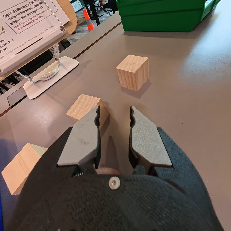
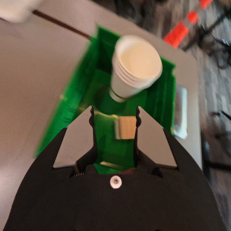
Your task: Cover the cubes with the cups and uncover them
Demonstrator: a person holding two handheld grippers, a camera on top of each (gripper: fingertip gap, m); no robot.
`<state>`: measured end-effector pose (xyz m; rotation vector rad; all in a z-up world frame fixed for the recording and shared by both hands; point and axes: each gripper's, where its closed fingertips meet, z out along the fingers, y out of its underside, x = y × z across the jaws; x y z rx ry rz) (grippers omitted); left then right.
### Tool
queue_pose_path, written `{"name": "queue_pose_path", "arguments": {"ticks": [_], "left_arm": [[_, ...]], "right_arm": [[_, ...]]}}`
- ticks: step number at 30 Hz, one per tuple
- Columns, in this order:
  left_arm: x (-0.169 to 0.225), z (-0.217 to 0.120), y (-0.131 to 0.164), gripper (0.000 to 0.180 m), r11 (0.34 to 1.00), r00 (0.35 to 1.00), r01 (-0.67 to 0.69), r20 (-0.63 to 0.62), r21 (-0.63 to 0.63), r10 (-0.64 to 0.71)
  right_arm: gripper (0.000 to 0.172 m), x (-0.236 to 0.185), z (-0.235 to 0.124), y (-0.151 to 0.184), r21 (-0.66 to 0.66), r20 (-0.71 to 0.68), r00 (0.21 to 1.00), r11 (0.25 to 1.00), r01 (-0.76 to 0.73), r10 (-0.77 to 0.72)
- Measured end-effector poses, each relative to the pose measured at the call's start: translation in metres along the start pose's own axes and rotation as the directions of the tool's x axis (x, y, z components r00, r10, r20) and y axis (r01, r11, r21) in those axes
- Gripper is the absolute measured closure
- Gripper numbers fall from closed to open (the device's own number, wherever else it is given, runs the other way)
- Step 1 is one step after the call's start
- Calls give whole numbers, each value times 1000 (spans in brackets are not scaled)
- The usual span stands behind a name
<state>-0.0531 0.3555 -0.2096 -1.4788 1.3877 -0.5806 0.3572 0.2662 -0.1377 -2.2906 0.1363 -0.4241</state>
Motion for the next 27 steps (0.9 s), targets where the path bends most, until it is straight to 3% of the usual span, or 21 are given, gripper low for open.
{"name": "queue_pose_path", "arguments": {"ticks": [3, 6, 8, 12, 15, 17, 20, 24, 27], "left_arm": [[-1, -1, 0, 135, 1000, 1000, 7, 2, 4, -7], [-2, -1, 0, 135, 1000, 1000, 15, 1, 5, -15], [-2, -1, 0, 135, 1000, 1000, 22, -1, 9, -22], [-3, -2, -1, 135, 999, 999, 32, -2, 14, -32], [-1, -2, -1, 134, 1000, 1000, 14, -5, 11, -14], [1, -2, -1, 135, 1000, 1000, 0, -2, 10, 0], [1, -1, 0, 135, 1000, 1000, -6, 0, 6, 6], [3, -1, 0, 135, 1000, 1000, -23, 2, 3, 23], [3, -1, 0, 135, 999, 999, -33, 5, 2, 33]], "right_arm": [[107, -102, -54, -57, 251, 328, 929, 964, 91, -173], [113, -211, -91, -66, 393, 556, 698, 883, 256, -451], [108, -258, -84, -51, 401, 585, 569, 816, 417, -578], [97, -308, -32, -37, 329, 574, 495, 738, 589, -652], [98, -326, 5, -19, 243, 599, 455, 691, 681, -658], [111, -331, 22, 6, 162, 650, 409, 643, 748, -640], [113, -335, 22, 8, 184, 649, 392, 635, 751, -652], [113, -320, -11, -27, 287, 579, 469, 706, 648, -666], [113, -284, -45, -54, 342, 522, 566, 764, 547, -639]]}}
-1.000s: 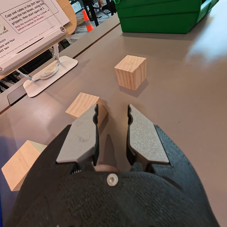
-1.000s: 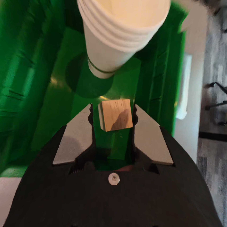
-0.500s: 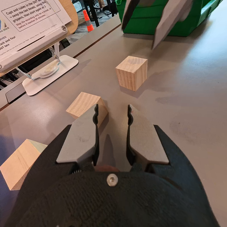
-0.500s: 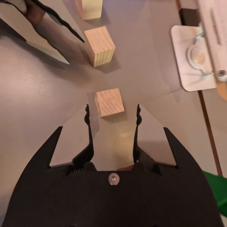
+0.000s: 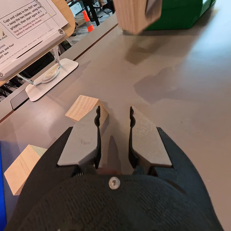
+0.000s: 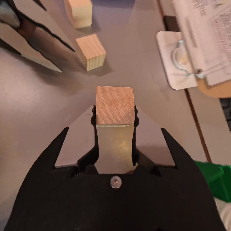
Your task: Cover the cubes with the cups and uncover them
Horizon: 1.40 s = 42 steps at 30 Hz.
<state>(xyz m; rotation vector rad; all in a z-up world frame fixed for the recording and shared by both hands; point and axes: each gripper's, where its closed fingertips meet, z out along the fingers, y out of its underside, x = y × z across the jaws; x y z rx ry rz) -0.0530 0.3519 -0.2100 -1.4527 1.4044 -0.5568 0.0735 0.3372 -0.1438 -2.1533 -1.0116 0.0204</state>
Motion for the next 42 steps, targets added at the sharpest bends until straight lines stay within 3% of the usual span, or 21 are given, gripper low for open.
{"name": "queue_pose_path", "arguments": {"ticks": [4, 6, 9, 13, 17, 20, 24, 27, 30, 33, 36, 38, 42], "left_arm": [[-1, 0, -1, 136, 1000, 1000, 0, 11, 4, 0], [-2, -1, -1, 136, 1000, 1000, -1, 20, 10, 1], [-3, -1, -2, 136, 1000, 1000, -2, 26, 11, 2], [-3, 0, -1, 136, 1000, 1000, 1, 25, 7, -1], [-3, 0, -1, 136, 1000, 1000, 4, 22, 4, -4], [-3, 0, -1, 136, 1000, 1000, 5, 19, 6, -5], [-2, 0, -1, 136, 1000, 1000, -8, 18, 5, 8], [0, 1, -1, 136, 1000, 1000, -19, 17, 2, 19], [-1, 0, -1, 136, 1000, 1000, -15, 21, 4, 14], [-11, -1, 2, 136, 1000, 998, 31, 57, -5, -30], [-22, -3, 4, 136, 995, 991, 101, 83, 1, -101], [-31, -5, 5, 136, 992, 986, 125, 114, 4, -125], [-40, -11, 3, 130, 991, 980, 132, 145, 35, -136]], "right_arm": [[114, 60, -80, 14, 131, -286, 949, 986, -99, 133], [114, 99, -122, 35, 228, -450, 853, 958, -174, 263], [114, 134, -153, 89, 325, -515, 717, 881, -344, 470], [113, 151, -127, 176, 236, -568, 598, 808, -540, 566], [113, 144, -74, 246, 55, -595, 553, 716, -696, 583], [111, 135, -53, 278, -94, -601, 549, 630, -771, 581], [119, 140, -67, 258, -69, -596, 574, 677, -733, 561], [112, 140, -88, 254, -108, -613, 599, 697, -709, 515], [124, 138, -113, 255, -125, -643, 595, 700, -703, 482], [123, 131, -130, 236, -37, -617, 584, 723, -690, 526], [119, 106, -130, 153, 195, -411, 683, 790, -582, 604], [114, 81, -126, 89, 322, -284, 767, 811, -489, 576], [112, 9, -76, -18, 417, -4, 875, 796, -438, 484]]}}
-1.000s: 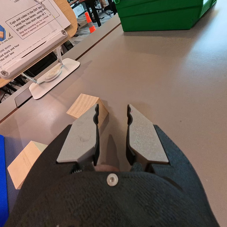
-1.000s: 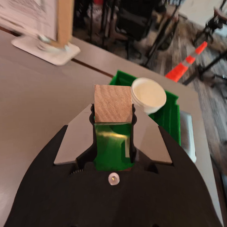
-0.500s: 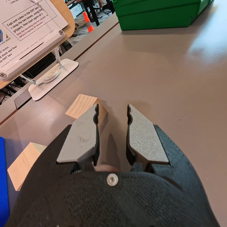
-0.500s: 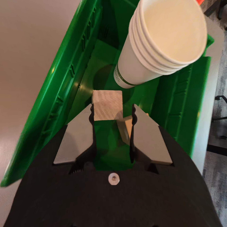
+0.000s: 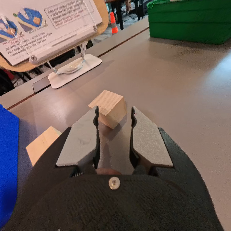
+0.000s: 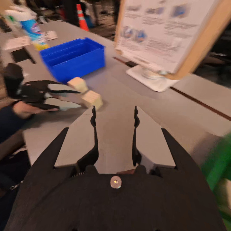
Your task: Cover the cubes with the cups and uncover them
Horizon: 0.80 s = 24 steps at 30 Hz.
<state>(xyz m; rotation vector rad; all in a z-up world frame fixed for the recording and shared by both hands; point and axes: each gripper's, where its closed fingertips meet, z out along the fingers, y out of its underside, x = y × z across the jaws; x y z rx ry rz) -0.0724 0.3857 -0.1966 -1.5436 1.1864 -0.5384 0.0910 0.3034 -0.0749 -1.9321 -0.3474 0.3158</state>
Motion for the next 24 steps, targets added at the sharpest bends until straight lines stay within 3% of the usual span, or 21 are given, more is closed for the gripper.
{"name": "queue_pose_path", "arguments": {"ticks": [3, 7, 10, 12, 15, 16, 17, 18, 24], "left_arm": [[-8, -12, -17, 133, 992, 999, 52, 9, 111, -53], [-41, -19, -10, 133, 982, 982, 144, 109, 119, -157], [-66, -26, -6, 132, 980, 957, 153, 227, 127, -179], [-71, -29, -9, 133, 972, 950, 174, 235, 155, -208], [-73, -29, -7, 133, 977, 948, 159, 255, 145, -192], [-73, -29, -7, 134, 978, 947, 151, 263, 143, -185], [-73, -29, -6, 134, 979, 947, 149, 266, 141, -182], [-73, -28, -5, 135, 979, 947, 151, 264, 137, -183], [-68, -23, -1, 135, 983, 954, 145, 248, 109, -168]], "right_arm": [[102, -57, 73, 22, -101, 117, 991, 992, 72, -61], [92, -82, 154, 61, -197, 114, 988, 973, 123, -102], [78, -84, 187, 77, -240, 69, 993, 965, 109, -95], [69, -80, 202, 81, -257, 0, 993, 959, 116, -120], [73, -93, 219, 88, -275, 10, 993, 955, 115, -117], [77, -91, 225, 91, -297, -15, 991, 946, 126, -137], [94, -85, 229, 94, -319, -52, 984, 937, 146, -171], [97, -82, 230, 93, -321, -73, 977, 932, 167, -200], [102, -49, 199, 94, -345, -182, 920, 899, 271, -347]]}}
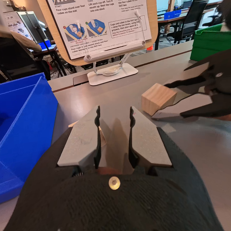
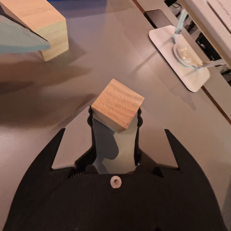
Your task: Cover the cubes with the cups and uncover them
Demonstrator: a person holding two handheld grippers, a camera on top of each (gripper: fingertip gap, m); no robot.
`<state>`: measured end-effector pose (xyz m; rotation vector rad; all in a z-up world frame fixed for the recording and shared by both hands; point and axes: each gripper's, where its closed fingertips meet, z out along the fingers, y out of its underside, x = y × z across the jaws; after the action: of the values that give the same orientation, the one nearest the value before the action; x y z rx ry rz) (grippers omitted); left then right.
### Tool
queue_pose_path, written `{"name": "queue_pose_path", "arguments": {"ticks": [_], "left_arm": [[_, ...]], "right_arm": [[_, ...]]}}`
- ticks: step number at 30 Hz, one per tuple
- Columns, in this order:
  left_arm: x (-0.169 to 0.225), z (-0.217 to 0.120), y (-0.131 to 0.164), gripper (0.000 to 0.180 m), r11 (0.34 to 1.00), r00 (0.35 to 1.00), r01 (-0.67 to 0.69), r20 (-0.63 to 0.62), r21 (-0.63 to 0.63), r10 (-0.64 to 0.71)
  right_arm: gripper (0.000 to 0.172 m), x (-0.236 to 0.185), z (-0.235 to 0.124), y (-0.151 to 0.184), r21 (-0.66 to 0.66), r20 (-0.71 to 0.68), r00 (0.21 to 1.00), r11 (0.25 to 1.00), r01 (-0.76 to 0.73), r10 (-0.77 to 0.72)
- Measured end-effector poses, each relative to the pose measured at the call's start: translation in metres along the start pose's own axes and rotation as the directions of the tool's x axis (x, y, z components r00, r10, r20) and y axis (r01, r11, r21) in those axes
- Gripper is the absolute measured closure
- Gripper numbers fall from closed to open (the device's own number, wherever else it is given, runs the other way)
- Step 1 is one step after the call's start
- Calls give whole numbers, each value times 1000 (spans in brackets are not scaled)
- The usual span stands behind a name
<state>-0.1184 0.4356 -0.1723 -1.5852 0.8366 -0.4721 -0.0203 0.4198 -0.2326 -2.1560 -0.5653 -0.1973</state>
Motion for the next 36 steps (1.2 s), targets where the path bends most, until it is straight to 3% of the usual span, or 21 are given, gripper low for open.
{"name": "queue_pose_path", "arguments": {"ticks": [5, 9, 12, 15, 17, 19, 21, 23, 28, 36], "left_arm": [[4, 0, 0, 135, 1000, 1000, -31, -2, 2, 31], [5, 0, -2, 135, 999, 1000, -31, -3, 11, 31], [5, 1, -1, 135, 999, 999, -38, 0, 9, 38], [6, 1, -1, 135, 999, 999, -43, -4, 12, 43], [7, 2, 0, 135, 999, 999, -44, -9, 7, 44], [8, 2, -1, 135, 999, 999, -46, -12, 7, 46], [10, 2, -1, 135, 999, 998, -53, -14, 8, 53], [12, 3, -1, 135, 998, 998, -61, -15, 6, 61], [15, 5, 4, 136, 996, 996, -89, -17, -15, 89], [17, 5, 5, 136, 995, 995, -94, -22, -19, 94]], "right_arm": [[102, 45, -28, 13, 69, -32, 989, 988, -140, 143], [102, 89, -71, 3, 221, -133, 969, 960, -174, 206], [102, 123, -124, -7, 377, -242, 938, 915, -145, 248], [102, 155, -205, -11, 592, -370, 875, 805, -35, 311], [102, 183, -254, 9, 634, -470, 805, 773, 23, 362], [102, 218, -280, 49, 611, -540, 736, 791, 11, 407], [102, 253, -283, 101, 562, -565, 685, 822, -90, 461], [102, 276, -266, 152, 461, -528, 687, 848, -262, 499], [101, 287, -218, 242, 136, -488, 709, 847, -514, 509], [104, 275, -209, 247, 43, -411, 758, 841, -539, 506]]}}
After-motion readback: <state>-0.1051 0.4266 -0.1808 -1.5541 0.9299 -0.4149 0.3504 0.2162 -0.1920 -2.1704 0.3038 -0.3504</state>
